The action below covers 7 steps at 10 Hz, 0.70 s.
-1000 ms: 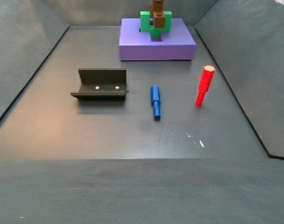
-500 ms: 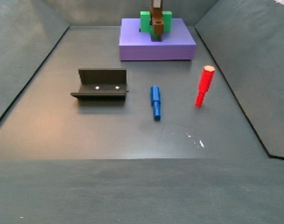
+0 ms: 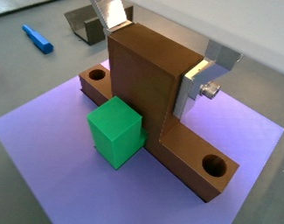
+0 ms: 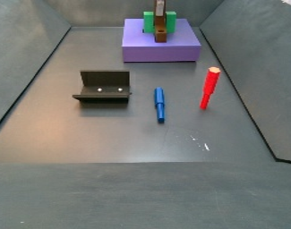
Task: Pick up the brown object. Move up. Move to above the board. Insert the brown object.
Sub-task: Insert the brown object.
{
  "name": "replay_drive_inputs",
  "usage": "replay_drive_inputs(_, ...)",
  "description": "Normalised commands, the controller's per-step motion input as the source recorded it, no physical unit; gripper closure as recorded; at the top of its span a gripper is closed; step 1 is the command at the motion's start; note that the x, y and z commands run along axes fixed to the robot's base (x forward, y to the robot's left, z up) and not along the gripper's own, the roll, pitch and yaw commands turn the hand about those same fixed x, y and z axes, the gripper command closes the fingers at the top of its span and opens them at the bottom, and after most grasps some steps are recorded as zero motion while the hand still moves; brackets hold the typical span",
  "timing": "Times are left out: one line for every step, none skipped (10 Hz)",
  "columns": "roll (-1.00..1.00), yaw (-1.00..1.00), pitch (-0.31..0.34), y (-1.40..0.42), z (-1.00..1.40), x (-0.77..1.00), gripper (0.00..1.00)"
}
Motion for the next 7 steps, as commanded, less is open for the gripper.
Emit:
replay_drive_inputs(-0.08,-0.06,-0.014,0.05,-0.25,0.13,1.0)
replay_drive_inputs(-0.05,-0.09,-0.001,0.08,-0.27,0.13,1.0)
replay_drive_inputs(0.0,-0.11,0.0,0.11,-0.26,0.19,1.0)
replay_drive_inputs(0.0,-0.14,0.0,0.11,-0.25,0.18,1.0)
replay_drive_inputs(0.07,-0.11,0.0,0.0,-0.37,0.07,1.0)
replay_drive_inputs(0.16,-0.12,0.0,0.0,-0.48,0.02,1.0)
replay_drive_inputs(0.06,-0.1,0.05,0.0,-0.23,0.08,1.0)
